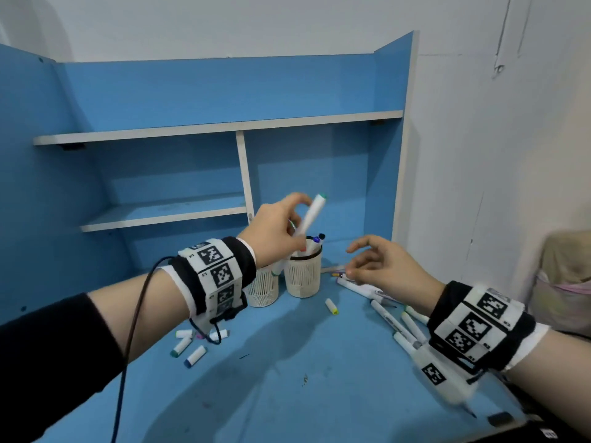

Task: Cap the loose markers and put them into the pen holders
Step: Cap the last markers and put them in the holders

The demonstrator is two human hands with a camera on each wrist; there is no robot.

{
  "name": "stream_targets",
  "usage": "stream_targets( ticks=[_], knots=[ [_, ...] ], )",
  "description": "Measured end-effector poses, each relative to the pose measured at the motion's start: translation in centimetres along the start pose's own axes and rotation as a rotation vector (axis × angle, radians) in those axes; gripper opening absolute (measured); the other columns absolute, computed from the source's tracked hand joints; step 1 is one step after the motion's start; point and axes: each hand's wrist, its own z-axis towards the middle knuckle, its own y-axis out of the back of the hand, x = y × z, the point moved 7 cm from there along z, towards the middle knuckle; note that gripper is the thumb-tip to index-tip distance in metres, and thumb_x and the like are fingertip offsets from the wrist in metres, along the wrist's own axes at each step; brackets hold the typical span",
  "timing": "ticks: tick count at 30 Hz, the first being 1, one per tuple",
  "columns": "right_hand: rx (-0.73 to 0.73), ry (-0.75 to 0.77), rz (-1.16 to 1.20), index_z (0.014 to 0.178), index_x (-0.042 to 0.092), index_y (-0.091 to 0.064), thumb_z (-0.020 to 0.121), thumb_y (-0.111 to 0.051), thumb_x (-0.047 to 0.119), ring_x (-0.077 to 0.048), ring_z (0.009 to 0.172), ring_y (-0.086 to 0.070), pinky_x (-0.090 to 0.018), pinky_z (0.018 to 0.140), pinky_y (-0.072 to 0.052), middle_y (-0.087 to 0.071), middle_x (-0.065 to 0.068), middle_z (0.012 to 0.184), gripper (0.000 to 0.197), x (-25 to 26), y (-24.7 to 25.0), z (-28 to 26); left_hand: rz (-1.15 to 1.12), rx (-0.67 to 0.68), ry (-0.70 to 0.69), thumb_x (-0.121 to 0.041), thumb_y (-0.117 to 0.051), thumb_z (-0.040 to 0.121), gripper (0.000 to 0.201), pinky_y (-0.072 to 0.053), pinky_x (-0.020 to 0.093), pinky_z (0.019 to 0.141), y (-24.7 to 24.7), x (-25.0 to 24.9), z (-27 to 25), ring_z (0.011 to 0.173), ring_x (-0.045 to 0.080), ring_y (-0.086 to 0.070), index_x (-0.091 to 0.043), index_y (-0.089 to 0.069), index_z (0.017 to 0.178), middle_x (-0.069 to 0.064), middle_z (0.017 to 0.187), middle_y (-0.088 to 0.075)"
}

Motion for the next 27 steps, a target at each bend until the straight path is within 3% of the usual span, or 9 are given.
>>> stream_targets(
  ticks=[2,4,7,11,14,17,21,24,27],
  knots=[
    [0.034,-0.025,-0.250,0.088,0.020,-0.058,0.077,-0.068,0.002,-0.021,0.073,-0.062,-0.034,0.079,-0.051,-0.068,-0.004,0.077,0.023,-2.2,1.6,0.3,-0.010,-0.047,0.018,-0.002,-0.066,0.076,0.071,-0.053,0.021,0.060,0.3,0.9,1.3,0.063,0.018,-0.062,-0.033,-0.038,0.134,-0.002,0.086,-0.056],
    [0.109,-0.073,-0.495,0.087,0.019,-0.058,0.078,-0.068,0.006,-0.016,0.069,-0.057,-0.024,0.071,-0.046,-0.062,0.003,0.074,0.019,-4.8,2.9,0.3,-0.044,-0.105,0.040,0.001,-0.064,0.076,0.081,-0.052,0.023,0.057,0.4,1.8,2.5,0.056,0.020,-0.058,-0.040,-0.031,0.138,0.003,0.086,-0.055],
    [0.217,-0.175,-0.823,0.088,0.026,-0.053,0.079,-0.067,0.015,-0.007,0.066,-0.049,-0.016,0.060,-0.037,-0.050,0.011,0.073,0.020,-8.9,5.1,-0.1,-0.098,-0.191,0.095,0.001,-0.062,0.077,0.075,-0.058,0.038,0.065,0.2,3.5,3.9,0.062,0.032,-0.058,-0.041,-0.036,0.133,0.003,0.083,-0.050],
    [0.345,-0.356,-1.062,0.096,0.025,-0.047,0.082,-0.064,0.016,-0.013,0.087,-0.045,-0.017,0.064,-0.035,-0.045,0.010,0.087,0.024,-12.9,7.6,-1.4,-0.128,-0.267,0.120,0.002,-0.060,0.079,0.063,-0.058,0.038,0.070,-1.0,4.9,5.0,0.072,0.033,-0.063,-0.035,-0.041,0.127,0.000,0.078,-0.048],
    [0.393,-0.427,-1.119,0.100,0.023,-0.043,0.083,-0.062,0.011,-0.018,0.084,-0.049,-0.022,0.067,-0.038,-0.050,0.000,0.094,0.029,-14.2,8.4,-2.0,-0.128,-0.296,0.120,0.002,-0.060,0.081,0.057,-0.052,0.029,0.073,-2.2,5.7,5.4,0.074,0.023,-0.059,-0.028,-0.043,0.127,0.003,0.082,-0.051],
    [0.414,-0.445,-1.114,0.102,0.021,-0.041,0.084,-0.062,0.009,-0.019,0.081,-0.050,-0.024,0.067,-0.040,-0.051,-0.002,0.092,0.030,-14.5,8.4,-2.0,-0.144,-0.271,0.145,0.000,-0.059,0.084,0.047,-0.051,0.029,0.072,-3.7,6.6,5.7,0.076,0.021,-0.058,-0.024,-0.049,0.123,0.006,0.088,-0.054],
    [0.427,-0.478,-1.141,0.122,0.015,-0.045,0.085,-0.062,0.010,-0.018,0.085,-0.049,-0.017,0.055,-0.037,-0.049,-0.002,0.098,0.041,-14.4,8.2,-1.8,-0.081,-0.187,0.195,-0.003,-0.062,0.086,0.023,-0.048,0.026,0.080,-5.5,8.2,6.1,0.083,0.017,-0.058,-0.011,-0.067,0.107,0.008,0.098,-0.065],
    [0.366,-0.450,-1.153,0.130,0.014,-0.046,0.086,-0.058,0.011,-0.020,0.101,-0.053,-0.018,0.070,-0.037,-0.054,-0.007,0.121,0.045,-13.7,8.3,-1.2,-0.003,-0.099,0.220,-0.005,-0.062,0.087,0.021,-0.047,0.024,0.089,-6.4,9.1,6.1,0.096,0.021,-0.064,-0.008,-0.071,0.105,0.009,0.105,-0.070],
    [0.277,-0.384,-1.069,0.129,0.015,-0.049,0.087,-0.057,0.011,-0.016,0.094,-0.050,-0.018,0.074,-0.035,-0.056,-0.004,0.110,0.043,-12.3,8.0,-0.6,0.066,-0.049,0.232,-0.005,-0.059,0.088,0.020,-0.046,0.026,0.097,-6.6,9.6,5.9,0.104,0.021,-0.063,-0.006,-0.072,0.103,0.010,0.110,-0.069]
  ],
)
